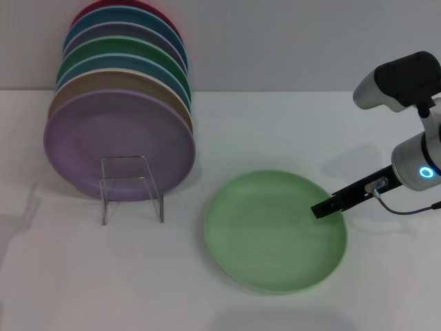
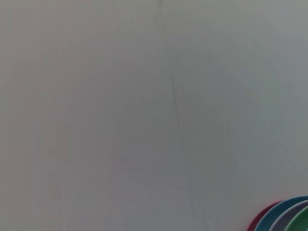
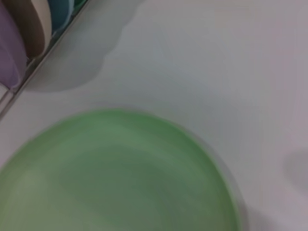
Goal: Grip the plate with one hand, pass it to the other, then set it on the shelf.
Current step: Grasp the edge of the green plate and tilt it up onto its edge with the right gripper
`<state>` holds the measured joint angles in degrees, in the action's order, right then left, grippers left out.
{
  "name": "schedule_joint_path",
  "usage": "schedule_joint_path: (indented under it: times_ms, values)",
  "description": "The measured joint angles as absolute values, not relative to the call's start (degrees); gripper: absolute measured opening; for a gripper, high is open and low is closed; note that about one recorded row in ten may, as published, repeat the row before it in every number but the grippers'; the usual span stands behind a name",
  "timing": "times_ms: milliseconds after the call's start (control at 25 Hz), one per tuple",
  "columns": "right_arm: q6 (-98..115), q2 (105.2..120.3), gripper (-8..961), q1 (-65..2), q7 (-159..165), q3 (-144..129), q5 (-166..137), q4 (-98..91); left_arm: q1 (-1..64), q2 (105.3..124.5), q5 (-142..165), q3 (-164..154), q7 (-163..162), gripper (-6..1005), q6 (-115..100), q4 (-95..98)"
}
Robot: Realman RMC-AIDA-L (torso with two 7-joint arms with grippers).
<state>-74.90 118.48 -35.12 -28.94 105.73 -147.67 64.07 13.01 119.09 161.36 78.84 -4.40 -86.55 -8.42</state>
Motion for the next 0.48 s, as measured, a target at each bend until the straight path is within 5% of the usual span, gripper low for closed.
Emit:
schedule_joint_path:
  times_ms: [480]
  values:
    - [-73.7, 118.48, 762, -36.4, -28.5, 105.0, -148.2, 61.0, 13.6, 119.0, 161.4, 79.0, -4.4, 780, -86.3, -8.4]
